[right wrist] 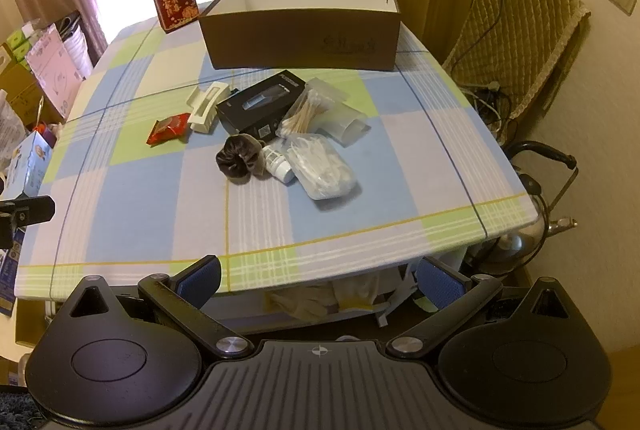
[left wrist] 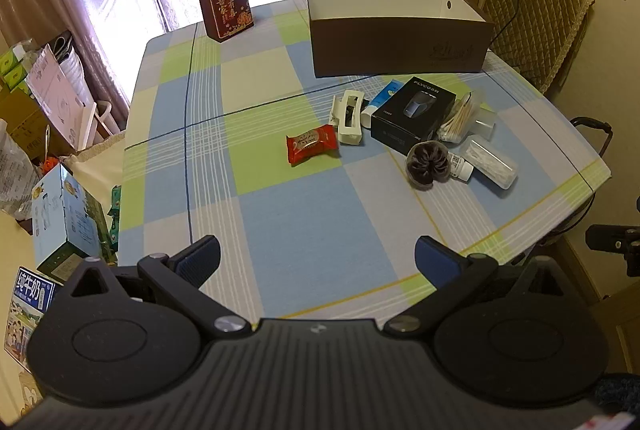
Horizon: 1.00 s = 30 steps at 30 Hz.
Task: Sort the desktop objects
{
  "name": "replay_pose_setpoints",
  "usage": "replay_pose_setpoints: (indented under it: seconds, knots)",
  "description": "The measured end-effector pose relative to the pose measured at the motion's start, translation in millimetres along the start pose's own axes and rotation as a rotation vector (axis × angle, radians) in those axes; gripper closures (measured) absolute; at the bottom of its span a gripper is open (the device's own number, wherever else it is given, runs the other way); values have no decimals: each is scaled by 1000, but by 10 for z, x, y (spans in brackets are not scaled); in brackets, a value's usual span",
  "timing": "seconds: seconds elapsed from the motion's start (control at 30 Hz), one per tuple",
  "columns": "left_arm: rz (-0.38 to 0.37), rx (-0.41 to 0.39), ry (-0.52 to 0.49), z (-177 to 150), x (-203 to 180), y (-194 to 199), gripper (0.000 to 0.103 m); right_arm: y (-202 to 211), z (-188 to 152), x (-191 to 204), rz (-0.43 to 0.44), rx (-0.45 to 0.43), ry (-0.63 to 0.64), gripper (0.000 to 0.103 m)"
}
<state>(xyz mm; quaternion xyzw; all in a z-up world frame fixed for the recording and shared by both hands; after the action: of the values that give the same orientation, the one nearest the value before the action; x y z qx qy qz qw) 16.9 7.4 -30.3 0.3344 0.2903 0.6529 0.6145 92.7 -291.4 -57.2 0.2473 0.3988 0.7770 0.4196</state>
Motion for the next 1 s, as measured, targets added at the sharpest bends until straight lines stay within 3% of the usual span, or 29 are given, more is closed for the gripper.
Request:
replay_pose_setpoints:
  seconds: [1.0]
  knots:
    - [0,3,9,-43,31,-19,1,-7,17,37,-1,0,11,2]
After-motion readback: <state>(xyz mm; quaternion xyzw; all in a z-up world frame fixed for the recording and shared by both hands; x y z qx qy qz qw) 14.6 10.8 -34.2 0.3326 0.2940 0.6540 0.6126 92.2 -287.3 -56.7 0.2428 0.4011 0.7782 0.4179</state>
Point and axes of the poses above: each gripper's, at about its wrist camera, not at the fingertips, and y roughly against the way its jaws point, x to its left, z to its top, the point moved 3 cm from there along -y, roughly the way its jaws point, and after that the axes turned 1 degree about -x, right-handed, at the moved point
